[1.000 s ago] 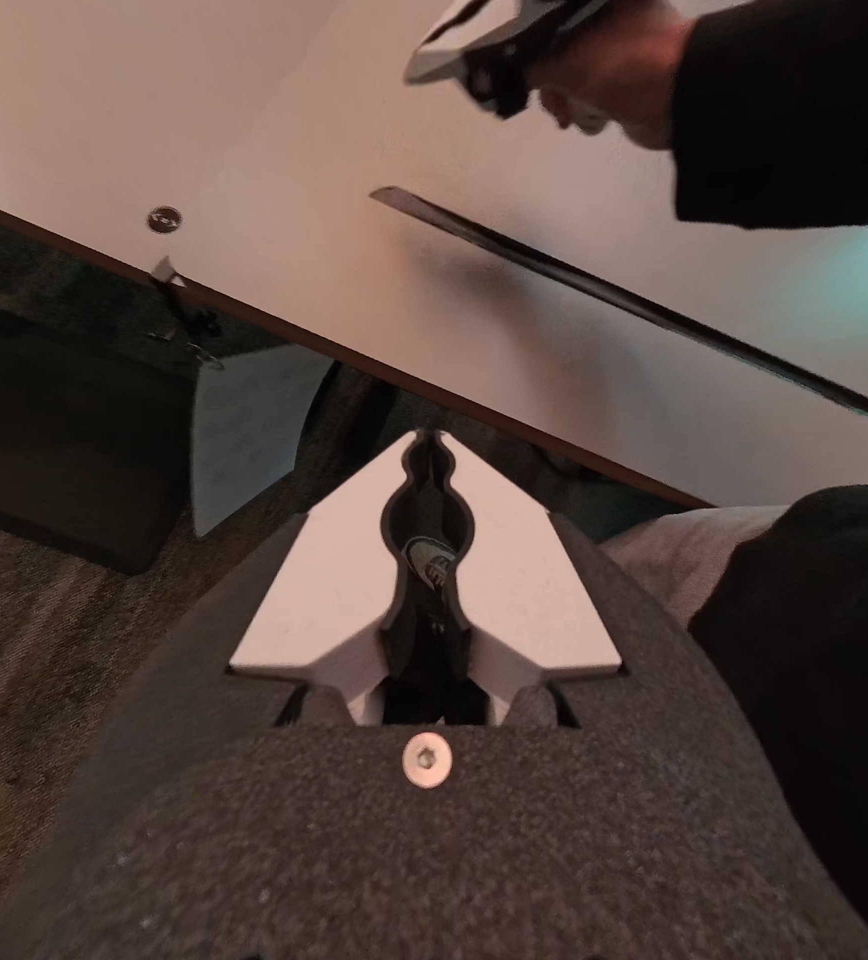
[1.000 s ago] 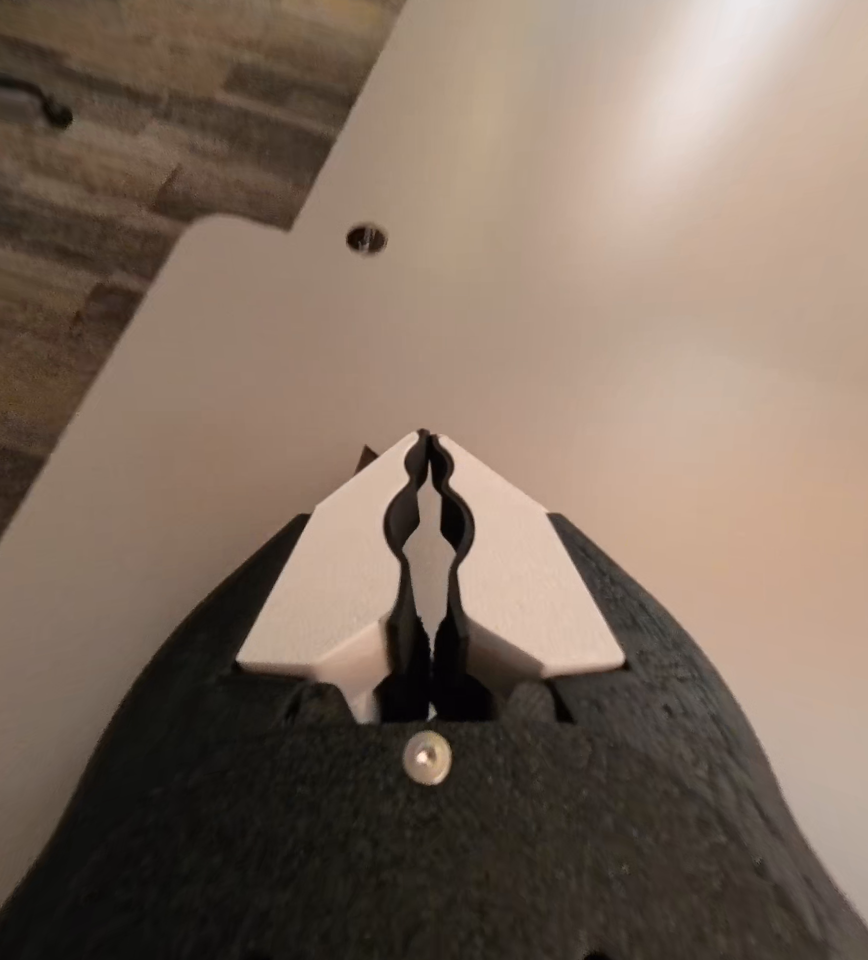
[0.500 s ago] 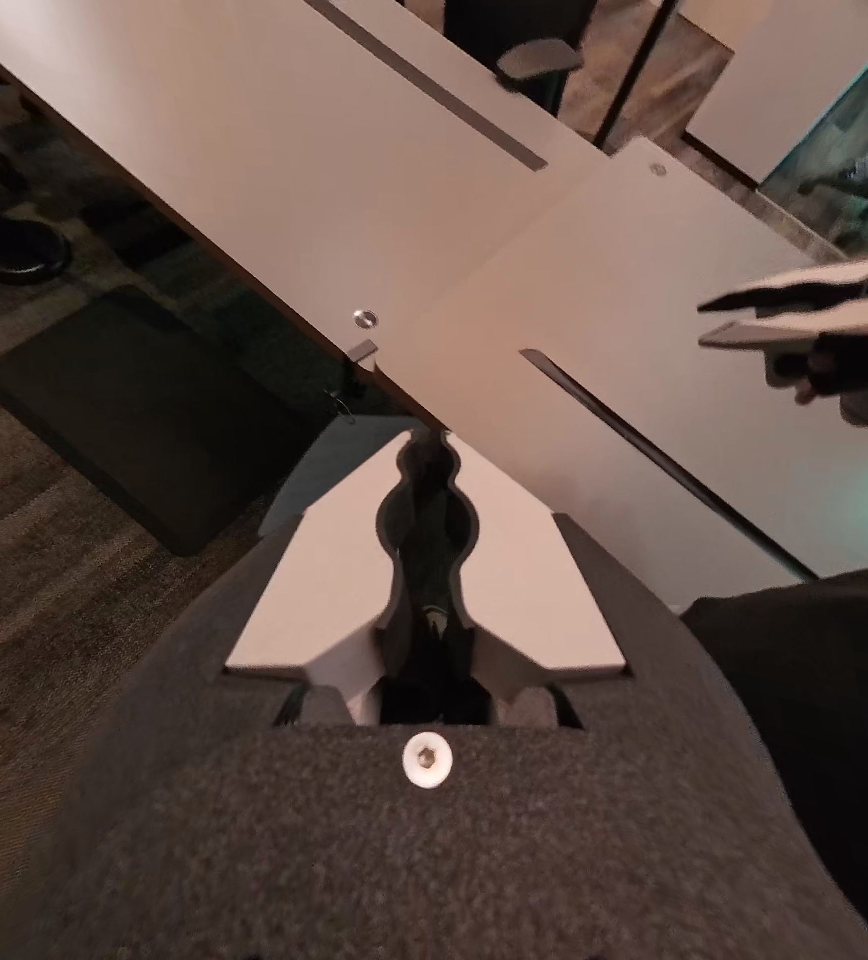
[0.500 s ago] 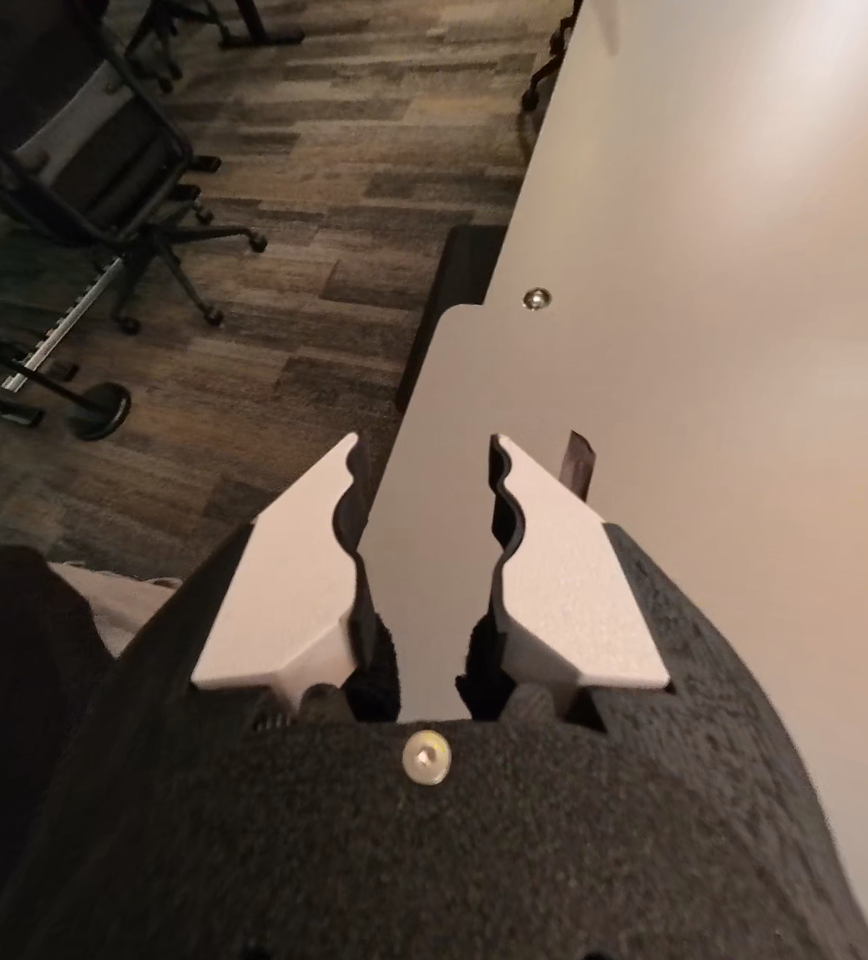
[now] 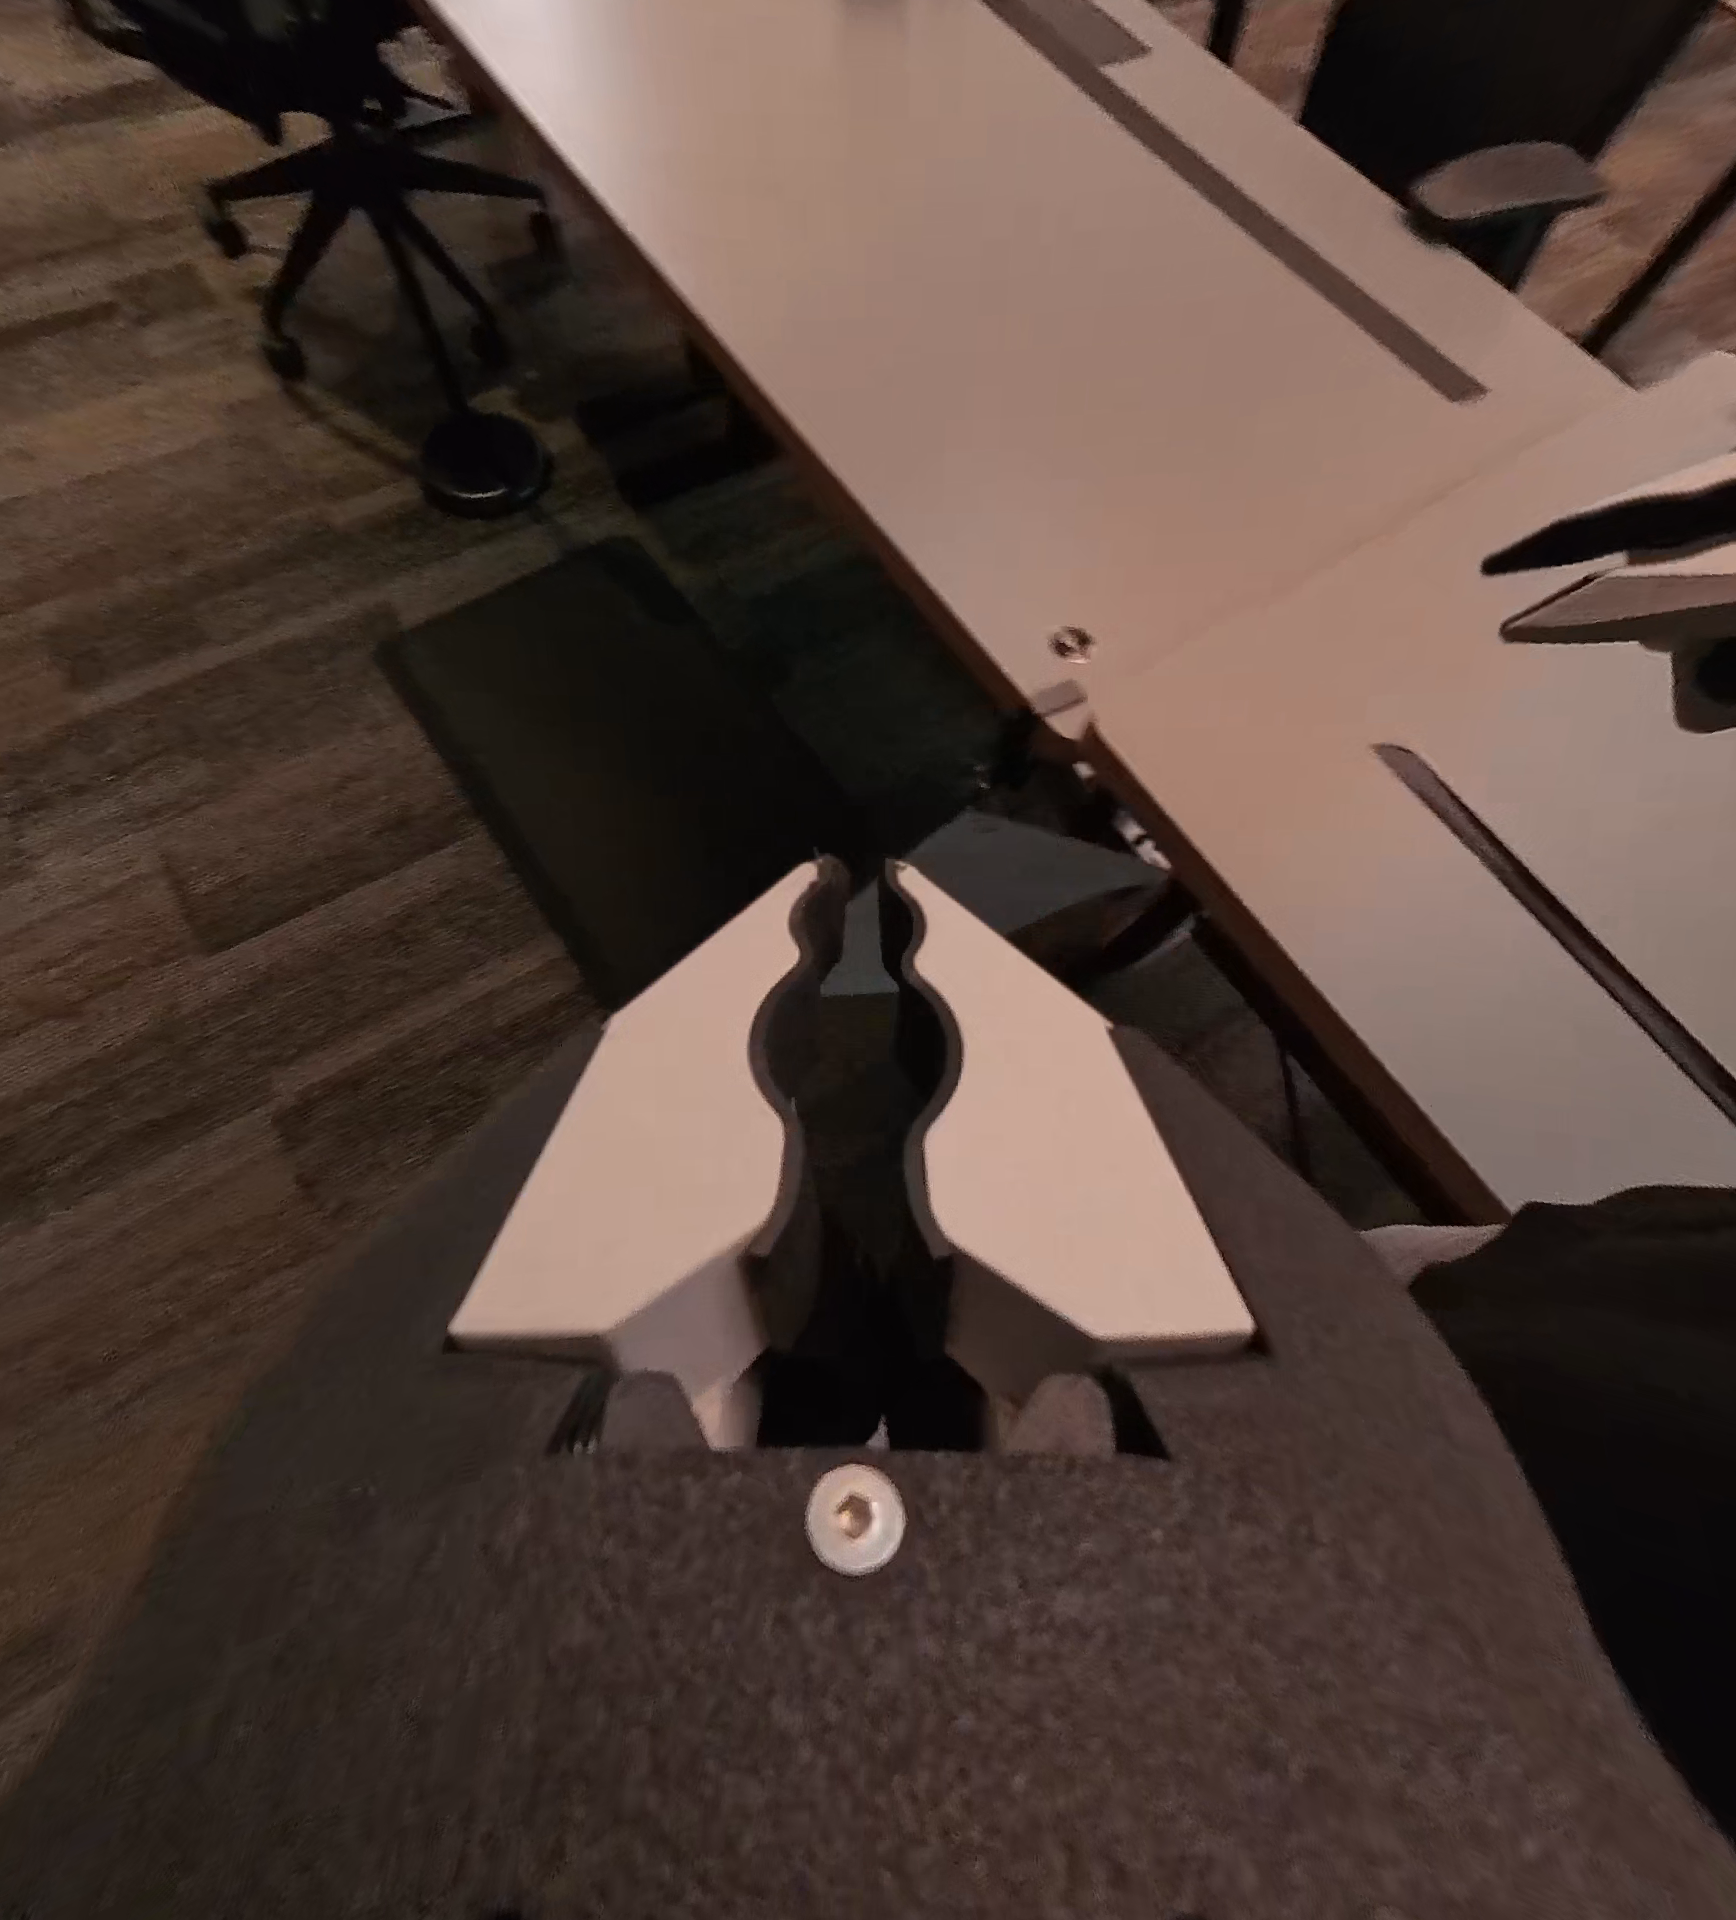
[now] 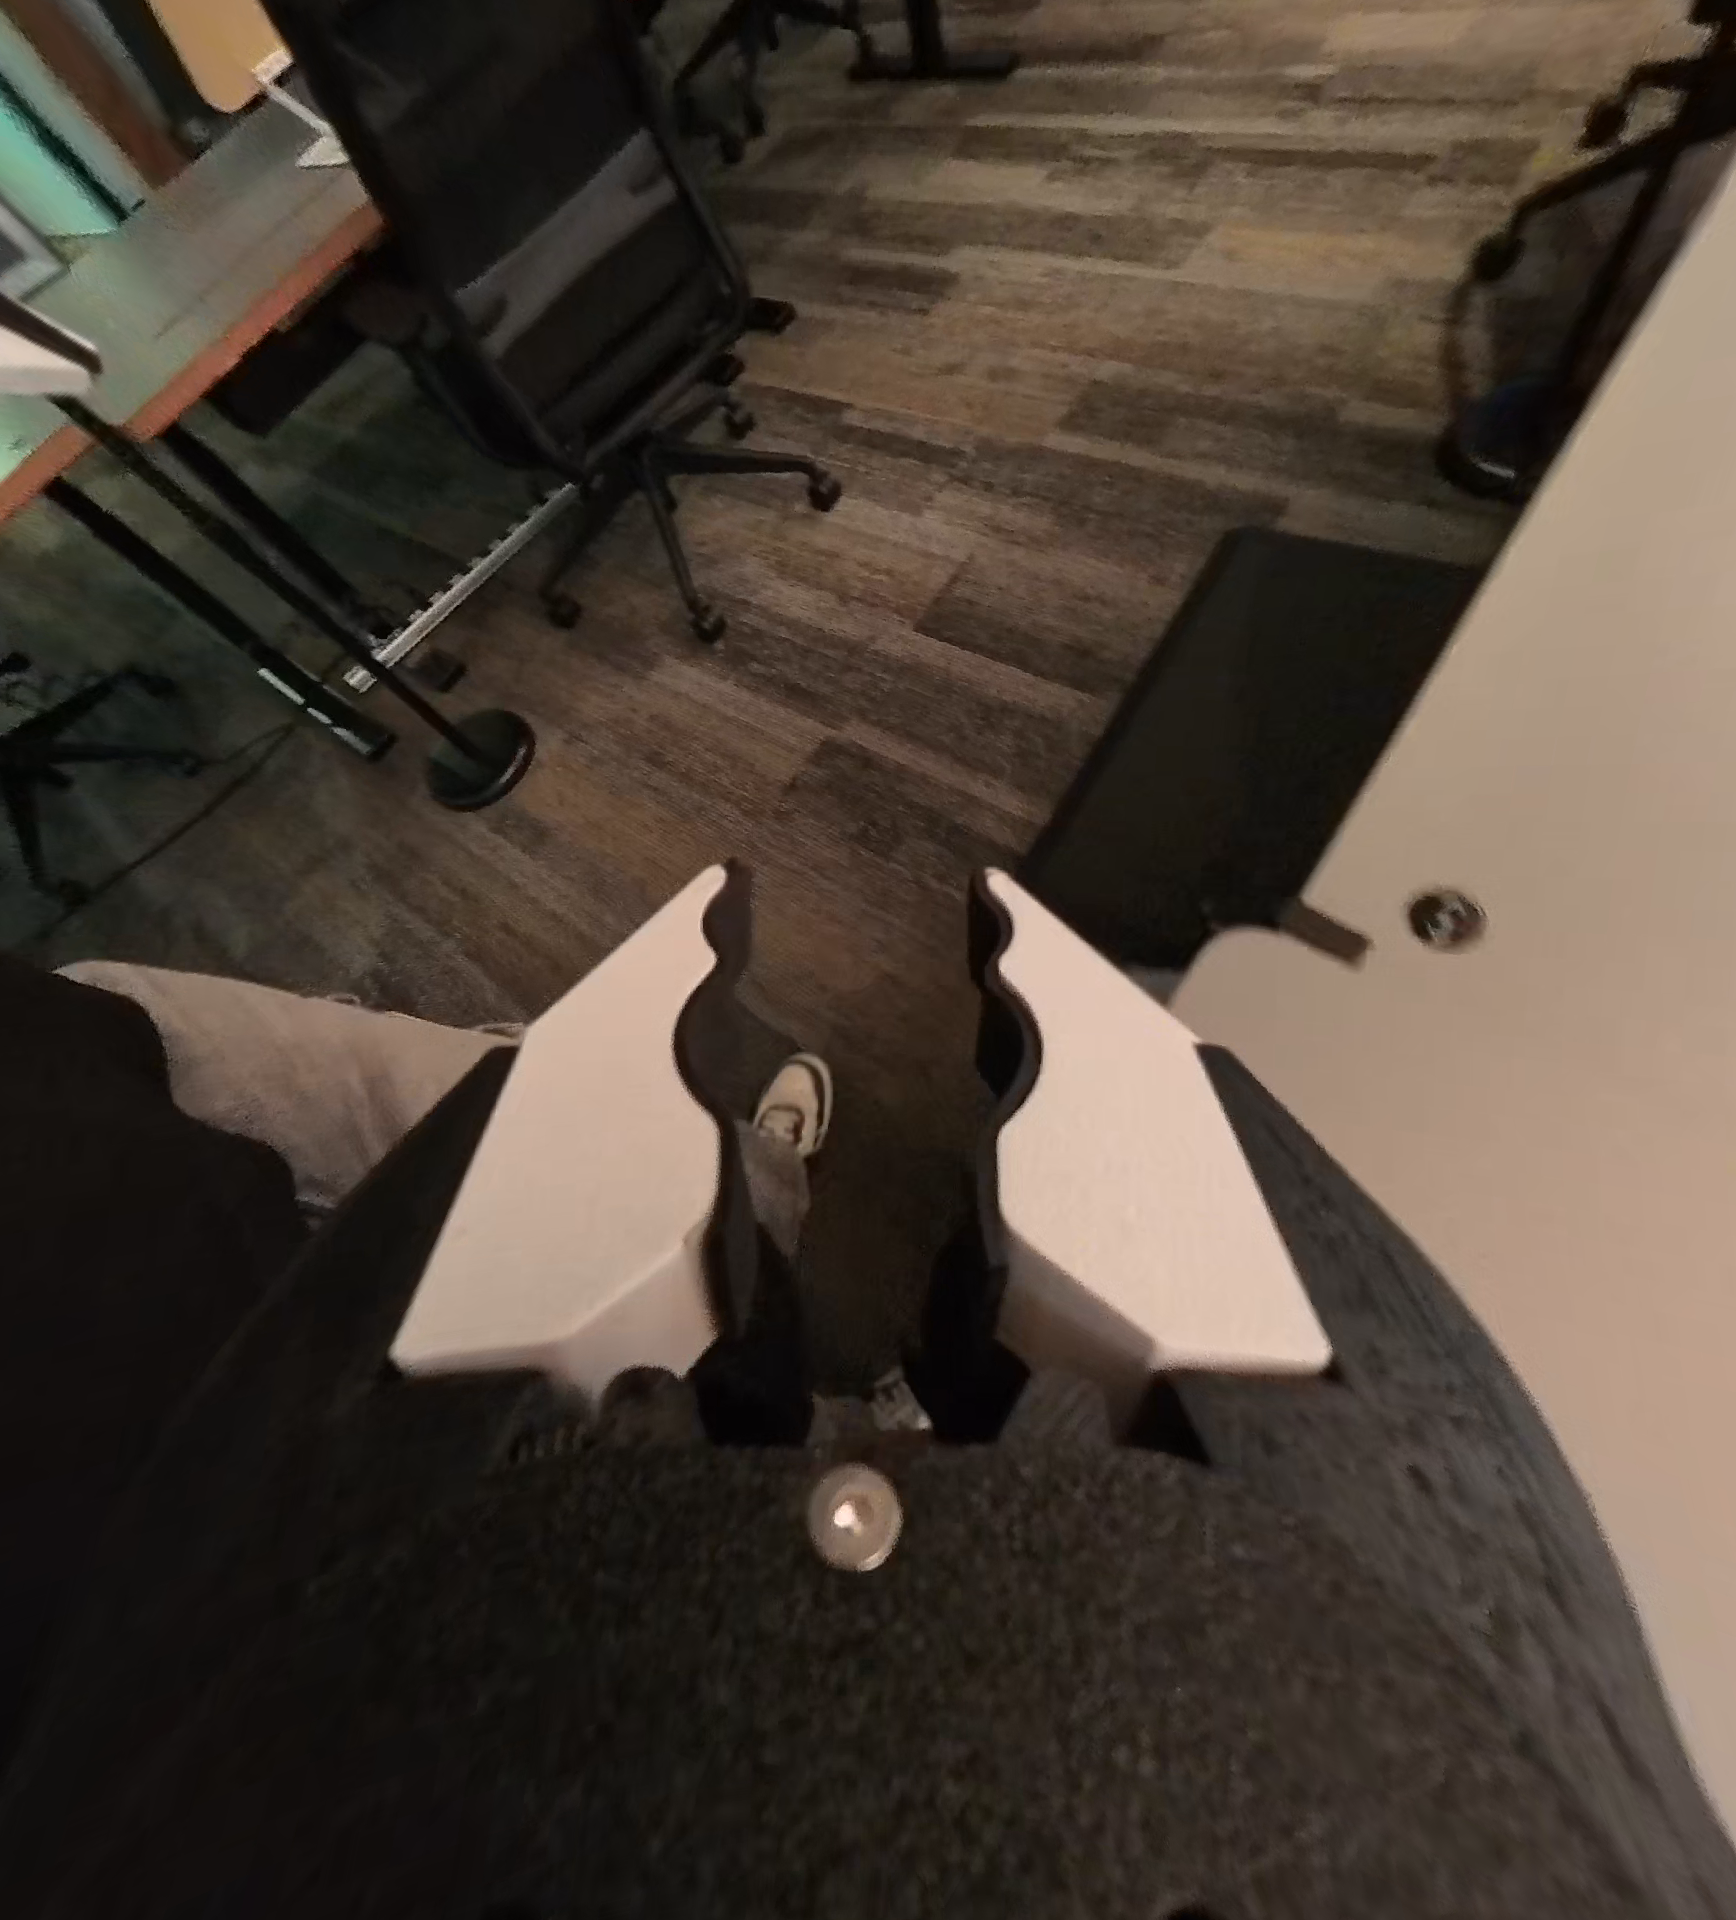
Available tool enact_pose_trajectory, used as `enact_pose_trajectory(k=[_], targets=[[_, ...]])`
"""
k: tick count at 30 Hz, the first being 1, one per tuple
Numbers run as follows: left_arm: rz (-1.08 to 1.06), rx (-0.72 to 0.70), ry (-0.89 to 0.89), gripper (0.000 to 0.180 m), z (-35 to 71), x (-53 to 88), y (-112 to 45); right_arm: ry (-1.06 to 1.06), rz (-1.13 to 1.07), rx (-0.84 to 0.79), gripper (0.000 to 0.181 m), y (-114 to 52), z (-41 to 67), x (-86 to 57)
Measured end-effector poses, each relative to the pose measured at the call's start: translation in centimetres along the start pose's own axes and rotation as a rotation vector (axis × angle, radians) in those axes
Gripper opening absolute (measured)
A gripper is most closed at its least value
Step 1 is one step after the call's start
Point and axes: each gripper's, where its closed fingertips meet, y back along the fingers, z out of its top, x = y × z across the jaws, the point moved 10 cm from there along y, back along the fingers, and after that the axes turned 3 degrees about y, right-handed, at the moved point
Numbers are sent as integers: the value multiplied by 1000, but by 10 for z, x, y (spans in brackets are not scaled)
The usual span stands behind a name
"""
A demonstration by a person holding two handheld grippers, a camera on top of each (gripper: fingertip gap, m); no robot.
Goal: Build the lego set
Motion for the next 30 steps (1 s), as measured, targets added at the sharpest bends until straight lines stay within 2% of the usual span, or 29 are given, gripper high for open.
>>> enact_pose_trajectory(k=[1,10,19,26,30], targets=[[28,-7,20,4,0,14,2,13,26,0,41,-16,13,0],[177,-110,269,6,1,192,10,167,180,53,34,-204,143,13],[299,-154,396,9,27,394,38,217,302,54,33,-403,305,62],[394,-168,469,9,50,514,32,265,383,127,31,-533,364,77],[453,-133,452,8,68,581,6,244,415,148,31,-616,392,58]])
